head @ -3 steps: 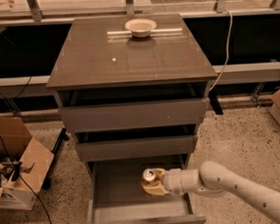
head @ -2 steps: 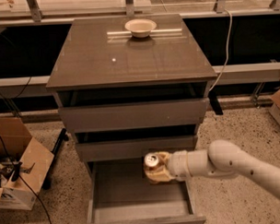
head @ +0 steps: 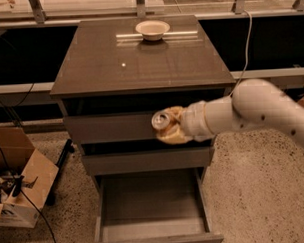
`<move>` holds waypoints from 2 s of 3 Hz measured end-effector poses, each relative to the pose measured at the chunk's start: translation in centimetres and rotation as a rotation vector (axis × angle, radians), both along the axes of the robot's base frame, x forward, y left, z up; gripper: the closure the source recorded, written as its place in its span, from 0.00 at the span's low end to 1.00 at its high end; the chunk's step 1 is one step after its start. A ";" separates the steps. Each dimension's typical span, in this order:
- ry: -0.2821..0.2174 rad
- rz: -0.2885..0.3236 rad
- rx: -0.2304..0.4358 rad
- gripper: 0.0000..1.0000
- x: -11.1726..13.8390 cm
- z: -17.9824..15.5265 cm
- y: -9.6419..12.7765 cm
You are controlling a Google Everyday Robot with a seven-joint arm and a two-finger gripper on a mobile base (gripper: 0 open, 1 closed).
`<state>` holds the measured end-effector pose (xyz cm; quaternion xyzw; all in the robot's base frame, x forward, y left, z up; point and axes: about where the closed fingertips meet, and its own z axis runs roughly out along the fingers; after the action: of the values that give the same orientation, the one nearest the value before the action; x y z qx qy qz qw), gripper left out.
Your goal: Pick orange can from bottom drawer and place on counter
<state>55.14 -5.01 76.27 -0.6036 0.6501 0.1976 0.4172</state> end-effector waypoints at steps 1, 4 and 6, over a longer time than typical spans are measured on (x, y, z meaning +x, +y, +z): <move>-0.200 -0.041 -0.062 1.00 4.4 14.0 -0.4; -0.164 -0.063 -0.037 1.00 9.1 13.1 0.5; -0.060 -0.122 0.134 1.00 14.3 11.7 1.5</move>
Offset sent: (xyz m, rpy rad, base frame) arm 0.0265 -0.0017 0.0878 -0.0700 -0.1221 -0.0167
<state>69.44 -3.50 88.01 -0.5392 0.6582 0.1965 0.4873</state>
